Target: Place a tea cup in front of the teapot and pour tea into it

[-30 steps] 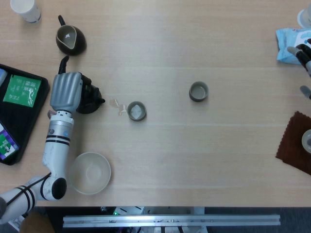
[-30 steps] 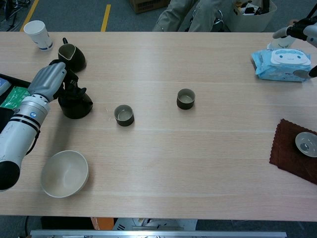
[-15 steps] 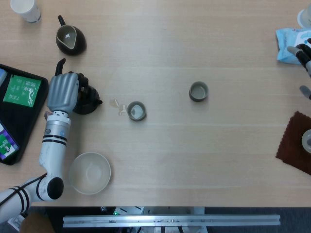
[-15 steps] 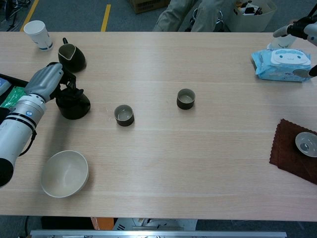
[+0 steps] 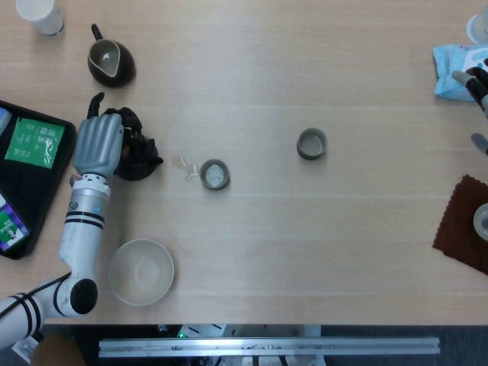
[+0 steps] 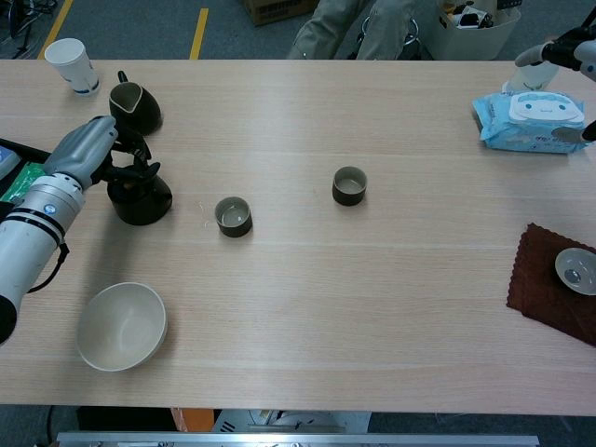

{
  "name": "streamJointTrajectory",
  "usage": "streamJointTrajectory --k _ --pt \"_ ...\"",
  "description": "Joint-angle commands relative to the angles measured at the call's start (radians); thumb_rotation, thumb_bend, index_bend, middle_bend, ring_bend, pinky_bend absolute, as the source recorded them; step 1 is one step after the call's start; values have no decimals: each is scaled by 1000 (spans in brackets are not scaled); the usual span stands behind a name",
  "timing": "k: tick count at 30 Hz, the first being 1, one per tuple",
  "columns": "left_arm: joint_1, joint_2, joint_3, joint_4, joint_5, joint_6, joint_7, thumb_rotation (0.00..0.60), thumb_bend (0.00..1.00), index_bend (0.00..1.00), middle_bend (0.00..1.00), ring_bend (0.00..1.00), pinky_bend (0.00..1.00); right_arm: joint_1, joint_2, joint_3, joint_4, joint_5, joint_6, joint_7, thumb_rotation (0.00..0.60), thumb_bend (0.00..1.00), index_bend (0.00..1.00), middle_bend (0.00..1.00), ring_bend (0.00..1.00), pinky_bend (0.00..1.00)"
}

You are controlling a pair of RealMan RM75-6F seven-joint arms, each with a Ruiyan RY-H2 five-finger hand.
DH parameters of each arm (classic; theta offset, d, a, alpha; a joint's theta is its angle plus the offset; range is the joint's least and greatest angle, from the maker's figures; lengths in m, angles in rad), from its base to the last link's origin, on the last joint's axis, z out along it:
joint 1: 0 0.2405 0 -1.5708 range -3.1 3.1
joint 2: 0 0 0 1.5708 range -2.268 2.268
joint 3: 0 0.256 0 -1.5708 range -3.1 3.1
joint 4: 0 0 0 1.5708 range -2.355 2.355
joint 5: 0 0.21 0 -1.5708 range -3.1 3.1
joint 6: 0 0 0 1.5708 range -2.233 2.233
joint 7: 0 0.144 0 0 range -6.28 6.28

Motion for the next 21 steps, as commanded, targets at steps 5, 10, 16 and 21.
streamJointTrajectory --k 5,10,16,21 --pt "1 21 -2 -28 3 3 -8 462 332 393 342 268 57 1 1 2 -4 -1 0 2 600 228 148 178 84 91" --pt "4 39 2 -48 2 0 -14 390 332 352 299 235 57 0 2 2 -5 -1 -1 3 600 228 148 178 84 91" --pt "8 59 5 -73 -1 0 -20 369 331 341 275 219 57 -1 5 3 -8 -2 2 4 600 228 148 178 84 91" --pt "19 84 8 -100 32 32 -43 366 332 331 256 205 57 -4 11 5 -12 -3 8 9 600 228 148 178 84 91"
